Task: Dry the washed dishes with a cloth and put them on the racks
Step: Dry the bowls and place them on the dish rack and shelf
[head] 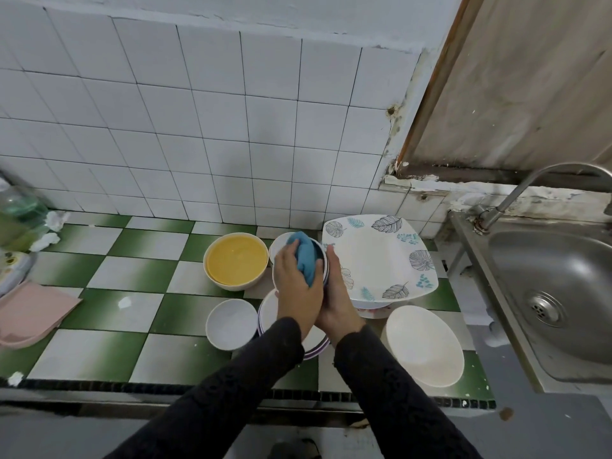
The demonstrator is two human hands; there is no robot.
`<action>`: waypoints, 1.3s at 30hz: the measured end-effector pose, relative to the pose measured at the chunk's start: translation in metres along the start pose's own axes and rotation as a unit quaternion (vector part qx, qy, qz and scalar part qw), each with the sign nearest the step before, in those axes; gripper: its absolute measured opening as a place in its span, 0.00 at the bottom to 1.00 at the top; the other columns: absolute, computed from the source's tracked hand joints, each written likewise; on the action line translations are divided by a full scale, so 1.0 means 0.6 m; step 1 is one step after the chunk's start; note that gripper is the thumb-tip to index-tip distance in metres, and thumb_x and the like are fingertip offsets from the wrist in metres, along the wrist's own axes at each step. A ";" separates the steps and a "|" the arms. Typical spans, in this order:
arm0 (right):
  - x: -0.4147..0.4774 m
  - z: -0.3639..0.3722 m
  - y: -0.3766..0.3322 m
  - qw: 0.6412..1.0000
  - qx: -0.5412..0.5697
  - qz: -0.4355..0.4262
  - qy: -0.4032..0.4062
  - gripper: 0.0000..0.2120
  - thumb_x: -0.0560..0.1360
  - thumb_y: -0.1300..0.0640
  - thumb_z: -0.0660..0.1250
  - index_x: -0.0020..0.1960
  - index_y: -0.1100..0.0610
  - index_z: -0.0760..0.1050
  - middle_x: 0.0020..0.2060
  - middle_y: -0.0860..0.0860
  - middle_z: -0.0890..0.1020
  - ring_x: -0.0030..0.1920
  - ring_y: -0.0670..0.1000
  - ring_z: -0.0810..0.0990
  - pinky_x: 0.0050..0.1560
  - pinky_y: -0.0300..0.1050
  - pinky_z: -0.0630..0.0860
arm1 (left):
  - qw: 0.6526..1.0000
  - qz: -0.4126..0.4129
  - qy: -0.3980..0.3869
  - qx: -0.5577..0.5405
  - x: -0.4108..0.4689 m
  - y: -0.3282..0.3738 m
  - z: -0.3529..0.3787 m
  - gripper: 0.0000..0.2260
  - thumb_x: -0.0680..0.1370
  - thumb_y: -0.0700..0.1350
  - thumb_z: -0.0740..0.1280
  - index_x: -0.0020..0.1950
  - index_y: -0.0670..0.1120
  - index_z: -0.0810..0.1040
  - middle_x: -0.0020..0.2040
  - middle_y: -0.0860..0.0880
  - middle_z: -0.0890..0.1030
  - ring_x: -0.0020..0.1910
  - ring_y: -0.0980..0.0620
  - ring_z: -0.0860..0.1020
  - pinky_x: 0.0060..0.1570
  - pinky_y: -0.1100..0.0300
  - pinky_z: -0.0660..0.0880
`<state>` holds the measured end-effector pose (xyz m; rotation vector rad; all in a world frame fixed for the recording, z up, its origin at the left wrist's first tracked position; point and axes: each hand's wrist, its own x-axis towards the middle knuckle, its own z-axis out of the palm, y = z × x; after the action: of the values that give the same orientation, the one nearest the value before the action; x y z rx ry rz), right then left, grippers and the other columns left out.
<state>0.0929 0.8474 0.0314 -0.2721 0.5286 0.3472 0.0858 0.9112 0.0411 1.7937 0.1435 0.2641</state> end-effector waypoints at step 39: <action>0.014 0.025 -0.038 0.993 -0.116 -0.006 0.001 0.33 0.71 0.39 0.75 0.68 0.57 0.76 0.56 0.60 0.83 0.59 0.61 0.80 0.58 0.61 0.79 | 0.921 -0.128 -0.361 -0.077 0.041 0.058 -0.104 0.07 0.82 0.50 0.62 0.59 0.51 0.75 0.50 0.50 0.80 0.51 0.51 0.78 0.49 0.62 0.77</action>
<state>0.1154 0.8341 0.0430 -0.5003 0.4881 0.3965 0.0921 0.9672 0.0912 1.5888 -0.1667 -0.5626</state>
